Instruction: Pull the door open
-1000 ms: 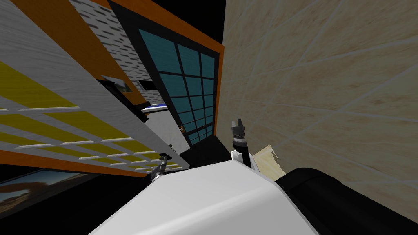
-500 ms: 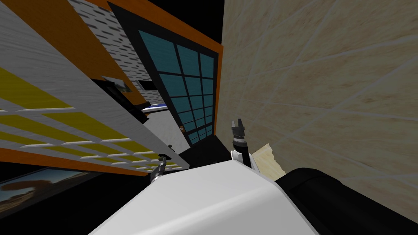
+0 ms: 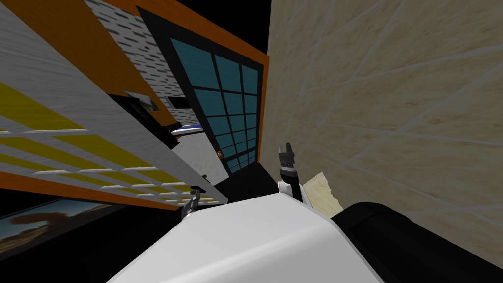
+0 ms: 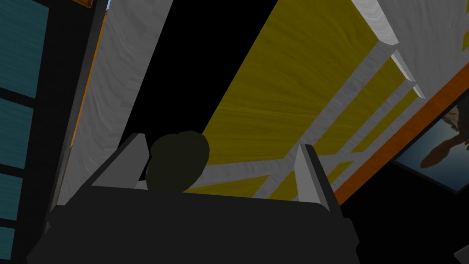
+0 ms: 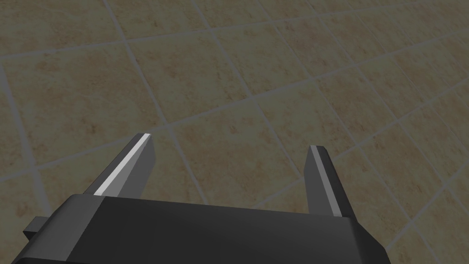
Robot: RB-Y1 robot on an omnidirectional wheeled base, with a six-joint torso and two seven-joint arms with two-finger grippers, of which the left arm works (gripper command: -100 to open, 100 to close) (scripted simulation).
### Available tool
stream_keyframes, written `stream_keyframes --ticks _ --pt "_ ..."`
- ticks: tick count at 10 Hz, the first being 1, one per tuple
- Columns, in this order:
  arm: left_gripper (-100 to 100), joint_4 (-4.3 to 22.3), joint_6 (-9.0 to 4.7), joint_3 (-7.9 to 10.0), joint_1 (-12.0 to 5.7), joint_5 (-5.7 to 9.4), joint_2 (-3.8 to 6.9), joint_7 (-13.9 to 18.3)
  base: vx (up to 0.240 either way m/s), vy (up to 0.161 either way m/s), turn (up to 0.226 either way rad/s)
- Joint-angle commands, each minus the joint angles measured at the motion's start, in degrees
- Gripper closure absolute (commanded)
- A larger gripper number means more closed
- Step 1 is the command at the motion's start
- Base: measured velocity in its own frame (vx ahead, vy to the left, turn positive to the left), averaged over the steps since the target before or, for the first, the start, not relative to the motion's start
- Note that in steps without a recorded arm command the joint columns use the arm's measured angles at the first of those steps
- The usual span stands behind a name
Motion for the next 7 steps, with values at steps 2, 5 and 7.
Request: stream_keyframes --ticks 2,5,7 --pt "100 0.56 1.12 1.06 0.37 1.05 1.69 1.81 -0.027 -0.007 0.001" --pt "100 0.8 1.03 0.5 0.4 1.79 1.98 4.38 -0.019 -0.002 0.001" --pt "100 1.05 0.95 -0.06 0.43 2.54 2.28 6.96 -0.028 -0.004 -0.011"
